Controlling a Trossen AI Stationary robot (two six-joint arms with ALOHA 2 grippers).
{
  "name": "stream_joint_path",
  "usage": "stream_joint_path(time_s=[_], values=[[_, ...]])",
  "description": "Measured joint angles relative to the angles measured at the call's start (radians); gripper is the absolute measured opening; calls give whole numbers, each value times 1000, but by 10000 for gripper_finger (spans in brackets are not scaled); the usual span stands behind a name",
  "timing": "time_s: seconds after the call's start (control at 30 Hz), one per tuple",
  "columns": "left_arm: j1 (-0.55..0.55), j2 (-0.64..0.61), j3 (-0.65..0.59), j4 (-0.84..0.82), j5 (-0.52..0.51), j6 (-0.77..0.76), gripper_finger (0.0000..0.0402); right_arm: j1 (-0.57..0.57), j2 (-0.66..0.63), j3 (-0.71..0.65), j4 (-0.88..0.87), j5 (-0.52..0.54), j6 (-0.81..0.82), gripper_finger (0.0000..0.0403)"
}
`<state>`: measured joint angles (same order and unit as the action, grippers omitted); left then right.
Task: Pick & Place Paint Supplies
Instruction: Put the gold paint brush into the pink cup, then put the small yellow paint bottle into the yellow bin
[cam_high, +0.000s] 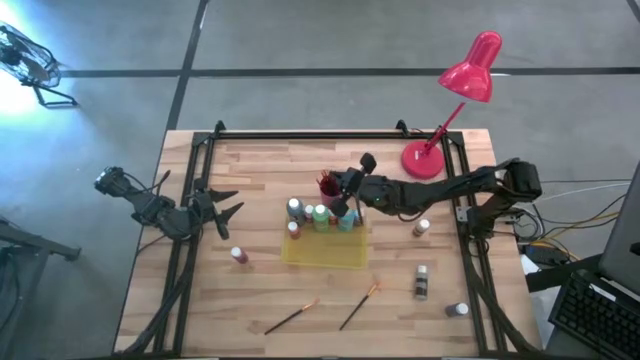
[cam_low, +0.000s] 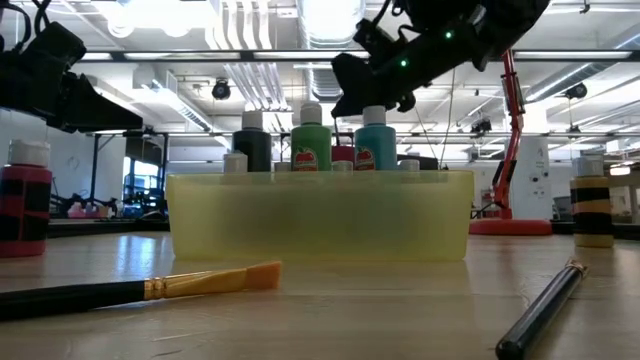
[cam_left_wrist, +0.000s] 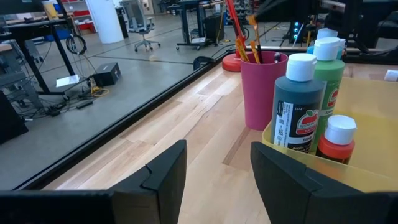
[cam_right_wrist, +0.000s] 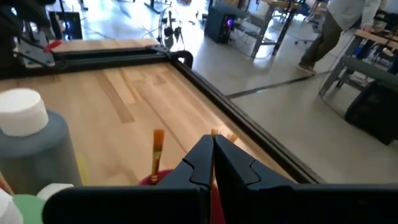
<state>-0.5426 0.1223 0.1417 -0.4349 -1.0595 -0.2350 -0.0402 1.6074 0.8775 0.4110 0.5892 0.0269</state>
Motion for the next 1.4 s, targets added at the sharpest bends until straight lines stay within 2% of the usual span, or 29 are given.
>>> stream_joint_path(time_s=[0.27,0.63,0.77,1.07,1.23,1.4], values=[[0,0,0,0,0,0,184,-2,55,22,7,-15,24,8],[0,0,0,0,0,0,184,-6,17,28,-84,-14,65,16],[0,0,0,0,0,0,184,-6,11,38,-118,-18,79,45],[0,0,0,0,0,0,184,-7,-18,94,-155,-24,72,138],[0,0,0,0,0,0,184,-7,-27,201,-356,-22,76,180],[0,0,0,0,0,0,184,-5,-27,373,-634,-21,94,208]])
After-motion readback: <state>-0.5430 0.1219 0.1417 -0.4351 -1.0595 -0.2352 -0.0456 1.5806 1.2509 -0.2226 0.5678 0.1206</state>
